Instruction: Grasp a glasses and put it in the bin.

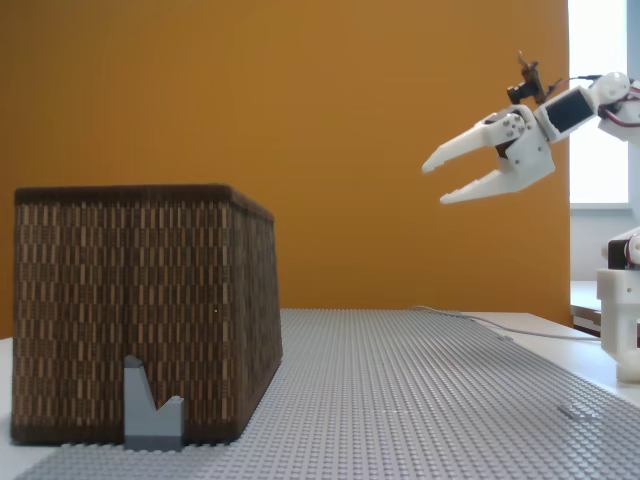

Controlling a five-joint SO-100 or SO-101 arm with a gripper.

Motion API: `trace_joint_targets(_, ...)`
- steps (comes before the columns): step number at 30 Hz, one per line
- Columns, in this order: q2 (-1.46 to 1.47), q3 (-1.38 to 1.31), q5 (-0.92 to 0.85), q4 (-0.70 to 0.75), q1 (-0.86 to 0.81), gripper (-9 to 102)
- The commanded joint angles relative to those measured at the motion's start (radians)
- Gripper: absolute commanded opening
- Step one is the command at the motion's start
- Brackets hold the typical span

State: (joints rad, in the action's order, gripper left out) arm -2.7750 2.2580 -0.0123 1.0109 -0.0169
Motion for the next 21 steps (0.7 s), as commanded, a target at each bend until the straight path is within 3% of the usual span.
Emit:
trace_joint_targets(1,-0.094,0.046,-0.02,-0.005,-0.014,18)
trace_joint_targets(21,-0.541,0.472,-0.078,-0.12,-0.003,18)
